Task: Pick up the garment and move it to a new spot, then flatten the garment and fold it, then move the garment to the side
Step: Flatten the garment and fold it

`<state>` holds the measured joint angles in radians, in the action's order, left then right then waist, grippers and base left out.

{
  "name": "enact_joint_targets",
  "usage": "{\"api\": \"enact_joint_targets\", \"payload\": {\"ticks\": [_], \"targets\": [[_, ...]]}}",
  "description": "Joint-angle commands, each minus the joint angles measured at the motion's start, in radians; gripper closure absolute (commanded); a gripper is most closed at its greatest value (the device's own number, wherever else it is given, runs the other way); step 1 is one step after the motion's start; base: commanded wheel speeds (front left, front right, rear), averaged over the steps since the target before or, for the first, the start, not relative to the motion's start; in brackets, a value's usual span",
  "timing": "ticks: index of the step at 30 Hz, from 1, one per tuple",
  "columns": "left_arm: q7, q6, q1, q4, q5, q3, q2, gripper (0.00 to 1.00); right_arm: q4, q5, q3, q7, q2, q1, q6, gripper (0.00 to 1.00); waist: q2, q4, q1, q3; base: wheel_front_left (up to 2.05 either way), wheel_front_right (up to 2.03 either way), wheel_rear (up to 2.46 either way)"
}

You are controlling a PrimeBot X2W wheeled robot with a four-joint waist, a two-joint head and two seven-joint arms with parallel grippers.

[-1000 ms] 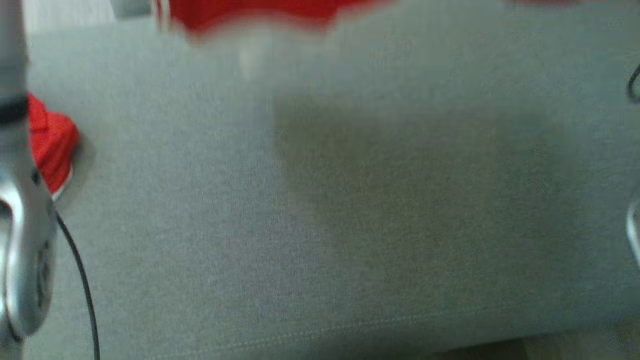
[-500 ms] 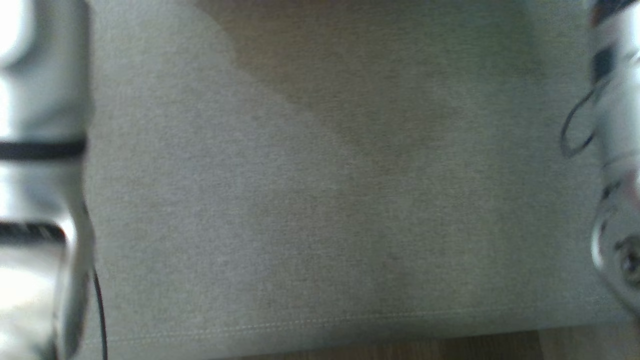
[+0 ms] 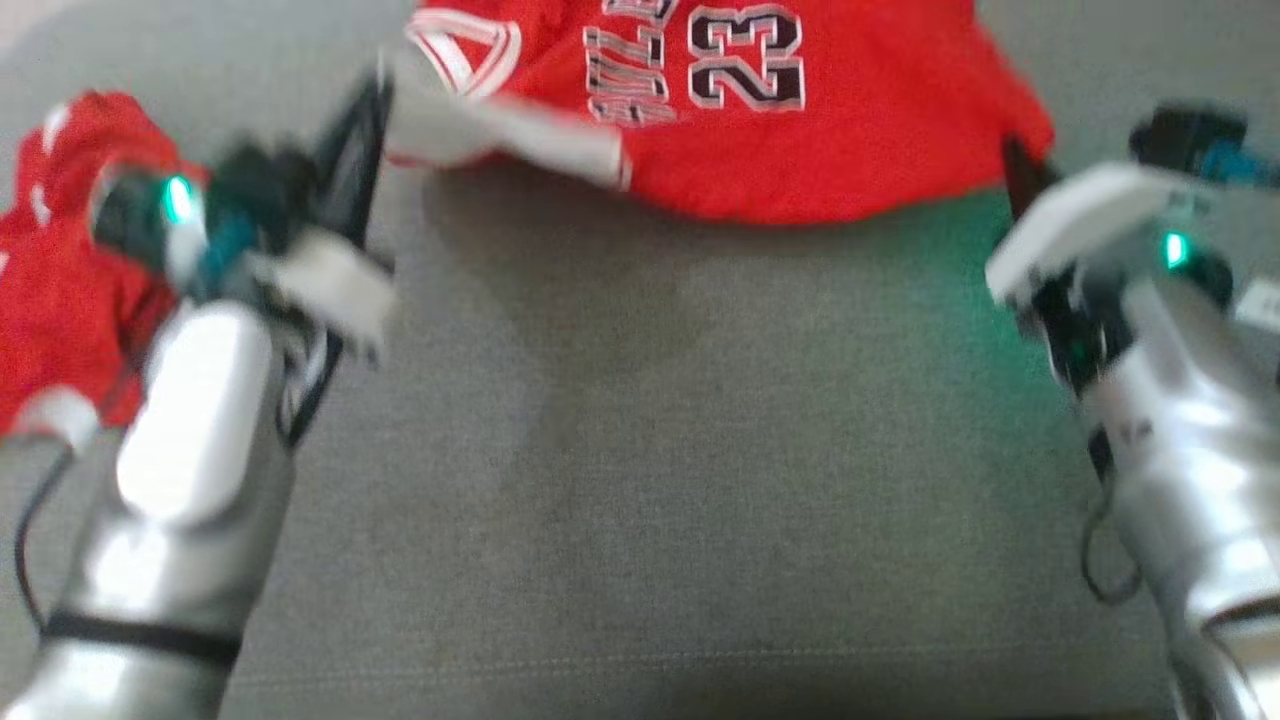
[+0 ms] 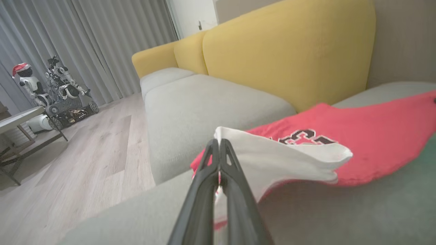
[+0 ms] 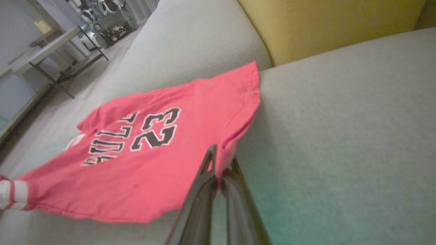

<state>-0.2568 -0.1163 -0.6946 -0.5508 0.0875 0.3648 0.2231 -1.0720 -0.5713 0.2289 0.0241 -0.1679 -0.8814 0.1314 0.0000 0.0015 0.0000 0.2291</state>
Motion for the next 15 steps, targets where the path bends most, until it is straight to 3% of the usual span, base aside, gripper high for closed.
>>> {"api": "enact_joint_targets", "payload": {"ticks": [1, 15], "targets": [[-0.005, -0.003, -0.016, 0.04, -0.007, -0.028, 0.046, 1.0, 0.038, -0.013, 0.023, 0.002, -0.006, -0.003, -0.001, 1.0, 0.0, 0.003, 0.0, -0.048, 0.0, 0.0, 0.0], [-0.005, -0.013, 0.3, 0.091, 0.045, 0.063, 0.148, 1.0, 0.176, -0.127, 0.26, 0.132, -0.166, 0.249, -0.001, 1.0, 0.0, 0.007, 0.0, -0.209, 0.0, 0.0, 0.0]]}}
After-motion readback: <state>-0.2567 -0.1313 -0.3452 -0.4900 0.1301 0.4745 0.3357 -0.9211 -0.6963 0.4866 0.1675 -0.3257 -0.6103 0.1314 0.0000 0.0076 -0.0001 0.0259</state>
